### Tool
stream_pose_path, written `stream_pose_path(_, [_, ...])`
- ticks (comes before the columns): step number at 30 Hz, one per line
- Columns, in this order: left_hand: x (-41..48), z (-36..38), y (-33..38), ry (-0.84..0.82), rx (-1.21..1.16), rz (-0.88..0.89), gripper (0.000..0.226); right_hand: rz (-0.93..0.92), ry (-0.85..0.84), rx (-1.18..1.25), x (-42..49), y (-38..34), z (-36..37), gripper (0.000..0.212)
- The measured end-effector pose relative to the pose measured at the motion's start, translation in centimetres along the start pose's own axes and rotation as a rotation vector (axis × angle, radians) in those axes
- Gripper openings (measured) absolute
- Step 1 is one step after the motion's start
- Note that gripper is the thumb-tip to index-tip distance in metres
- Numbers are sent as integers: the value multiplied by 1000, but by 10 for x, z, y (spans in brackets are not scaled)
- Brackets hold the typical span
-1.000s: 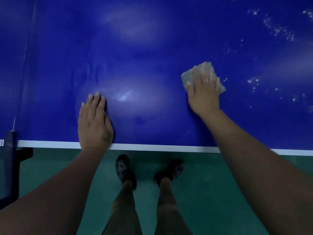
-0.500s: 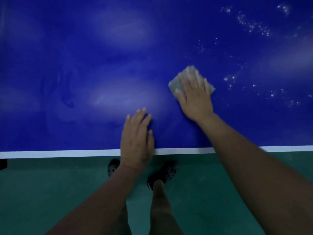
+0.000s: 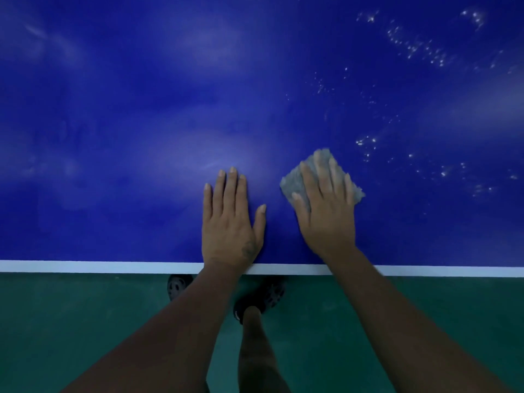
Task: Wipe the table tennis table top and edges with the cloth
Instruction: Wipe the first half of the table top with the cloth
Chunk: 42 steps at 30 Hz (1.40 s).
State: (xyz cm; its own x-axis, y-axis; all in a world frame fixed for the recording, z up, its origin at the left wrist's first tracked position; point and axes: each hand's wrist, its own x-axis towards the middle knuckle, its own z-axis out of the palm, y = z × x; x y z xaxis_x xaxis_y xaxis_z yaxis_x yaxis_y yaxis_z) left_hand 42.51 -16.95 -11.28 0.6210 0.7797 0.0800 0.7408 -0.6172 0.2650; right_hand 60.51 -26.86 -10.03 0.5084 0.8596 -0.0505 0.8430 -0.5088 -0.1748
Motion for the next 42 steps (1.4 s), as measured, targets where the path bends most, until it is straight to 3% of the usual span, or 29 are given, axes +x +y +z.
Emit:
stream_pose_path(4, [0,-1,-2,16,13,-4,69,-47,18,-10,-11,7,4,62])
stream_pose_path(9, [1,-1,-2,43,17,-12,65,-71,-22,-3,76,-8,-1,61])
stream_pose_path(14, [-1,0,-2,27,45,-13,66,195,-31,104,190,-28,-12,64])
stream_pose_path(17, [0,-1,-1,13,51,-15,67,271,-58,156,213,-46,-18,65])
stream_pose_path(20, [0,-1,-1,23,35,-16,66,146,-68,82,180,-70,-17,67])
stream_pose_path(24, [0,-1,-2,0,37,-10,68,-177,-121,3,113,-91,-3,65])
stream_pose_path(28, [-1,0,-2,-6,32,-13,67,-324,-143,-5,136,-62,-5,64])
stream_pose_path(31, [0,0,-2,-14,21,-18,67,-227,-107,-2,175,-17,-16,61])
stream_pose_path(35, [-1,-1,-2,-35,8,-20,68,111,-40,-17,191,45,-32,59])
stream_pose_path(38, [-1,-2,-2,-27,-16,-24,68,333,-61,17,192,33,-37,62])
stream_pose_path(42, [2,-6,-1,-28,-65,-43,68,48,-112,-18,194,-58,-23,62])
